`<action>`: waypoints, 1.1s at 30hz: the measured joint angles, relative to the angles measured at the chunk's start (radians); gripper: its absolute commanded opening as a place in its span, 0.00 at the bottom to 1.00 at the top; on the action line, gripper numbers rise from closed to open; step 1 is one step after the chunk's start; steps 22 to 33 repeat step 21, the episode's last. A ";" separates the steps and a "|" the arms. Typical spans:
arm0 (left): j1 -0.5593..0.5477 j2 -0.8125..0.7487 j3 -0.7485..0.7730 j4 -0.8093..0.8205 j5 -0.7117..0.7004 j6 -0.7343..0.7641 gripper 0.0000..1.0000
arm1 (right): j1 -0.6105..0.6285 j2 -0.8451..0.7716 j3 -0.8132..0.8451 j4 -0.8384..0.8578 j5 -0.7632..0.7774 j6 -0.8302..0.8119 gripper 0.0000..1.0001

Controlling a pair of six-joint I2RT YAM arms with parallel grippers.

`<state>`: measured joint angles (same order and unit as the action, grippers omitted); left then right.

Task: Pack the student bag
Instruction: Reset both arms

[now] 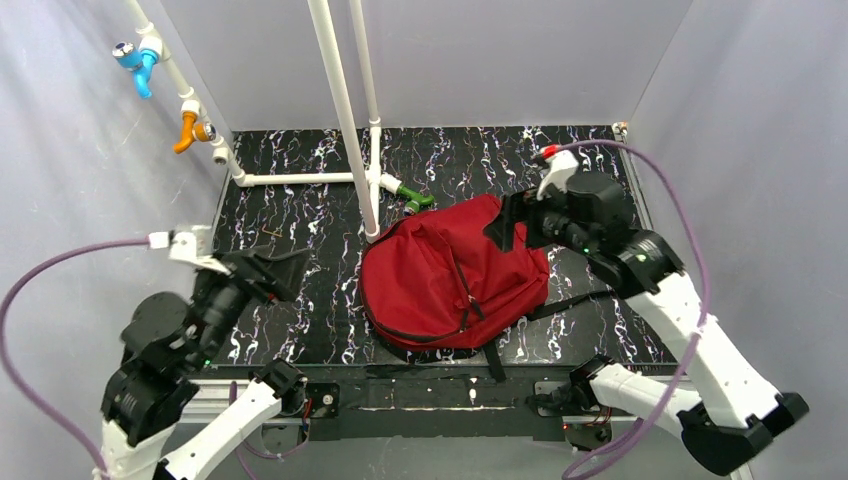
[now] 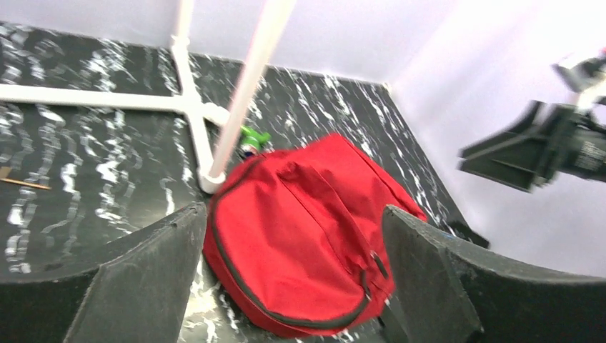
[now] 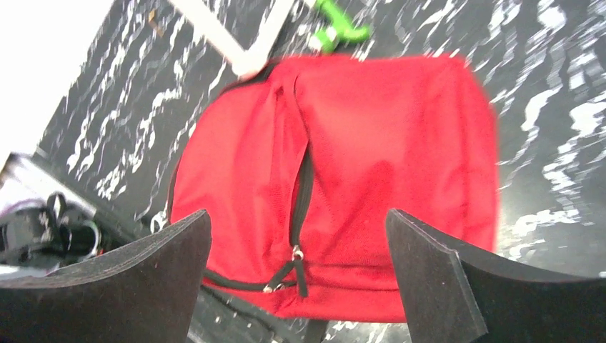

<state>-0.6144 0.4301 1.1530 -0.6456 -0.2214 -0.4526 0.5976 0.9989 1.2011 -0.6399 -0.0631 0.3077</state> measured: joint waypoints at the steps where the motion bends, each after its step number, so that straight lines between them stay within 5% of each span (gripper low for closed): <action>1: 0.000 -0.016 0.013 -0.015 -0.030 0.013 0.98 | 0.000 -0.018 0.031 -0.015 0.031 -0.006 0.98; 8: 0.000 -0.135 0.134 -0.066 -0.234 0.114 0.98 | 0.000 -0.193 0.179 -0.026 0.259 -0.057 0.98; 17: 0.002 -0.161 0.164 -0.082 -0.325 0.166 0.98 | 0.000 -0.280 0.280 -0.019 0.454 -0.076 0.98; 33: 0.002 -0.156 0.163 -0.085 -0.328 0.165 0.98 | 0.000 -0.285 0.255 -0.029 0.449 -0.077 0.98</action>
